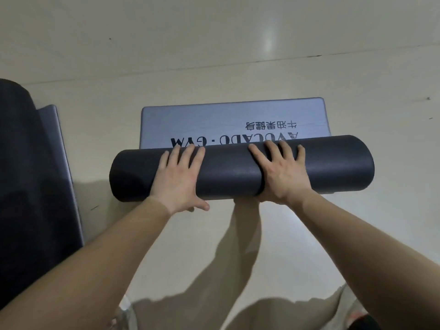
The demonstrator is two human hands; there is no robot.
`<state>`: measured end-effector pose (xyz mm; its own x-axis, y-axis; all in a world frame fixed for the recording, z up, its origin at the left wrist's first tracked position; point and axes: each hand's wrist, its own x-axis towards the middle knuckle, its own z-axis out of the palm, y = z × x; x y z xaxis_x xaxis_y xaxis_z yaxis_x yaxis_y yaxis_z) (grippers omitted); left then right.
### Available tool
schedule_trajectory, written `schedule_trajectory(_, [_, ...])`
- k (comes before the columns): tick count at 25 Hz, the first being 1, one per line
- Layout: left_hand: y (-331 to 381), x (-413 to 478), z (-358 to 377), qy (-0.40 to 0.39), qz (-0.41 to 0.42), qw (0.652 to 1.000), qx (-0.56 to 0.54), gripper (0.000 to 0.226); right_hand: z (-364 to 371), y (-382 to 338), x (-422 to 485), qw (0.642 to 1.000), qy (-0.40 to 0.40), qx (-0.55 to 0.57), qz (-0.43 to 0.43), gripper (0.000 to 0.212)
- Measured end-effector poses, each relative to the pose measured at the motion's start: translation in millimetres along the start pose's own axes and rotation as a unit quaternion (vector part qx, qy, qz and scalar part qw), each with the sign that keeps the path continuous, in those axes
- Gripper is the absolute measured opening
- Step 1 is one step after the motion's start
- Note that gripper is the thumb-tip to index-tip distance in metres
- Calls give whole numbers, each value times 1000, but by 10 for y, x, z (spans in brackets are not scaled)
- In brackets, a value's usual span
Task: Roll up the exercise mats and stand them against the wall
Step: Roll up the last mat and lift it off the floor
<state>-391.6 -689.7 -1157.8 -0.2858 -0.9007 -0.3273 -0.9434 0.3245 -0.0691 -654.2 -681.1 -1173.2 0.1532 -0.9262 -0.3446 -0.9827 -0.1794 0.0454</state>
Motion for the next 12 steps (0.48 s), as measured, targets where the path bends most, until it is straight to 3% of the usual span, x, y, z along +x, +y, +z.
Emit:
schedule_trajectory(4, [-58, 68, -137, -5, 21, 1000, 9, 122, -283, 0, -28, 999, -40, -24, -18, 128])
schedule_trajectory(9, [201, -775, -94, -162, 57, 985, -9, 118, -247, -195, -846, 987, -152, 16, -55, 122])
schedule_trajectory(10, [229, -880, -91, -197, 64, 978, -27, 116, -203, -220, -1041, 986, -153, 31, -54, 120])
schedule_trajectory(12, [187, -850, -170, -248, 56, 964, -84, 113, -97, -315, -1426, 996, -78, 41, -20, 110])
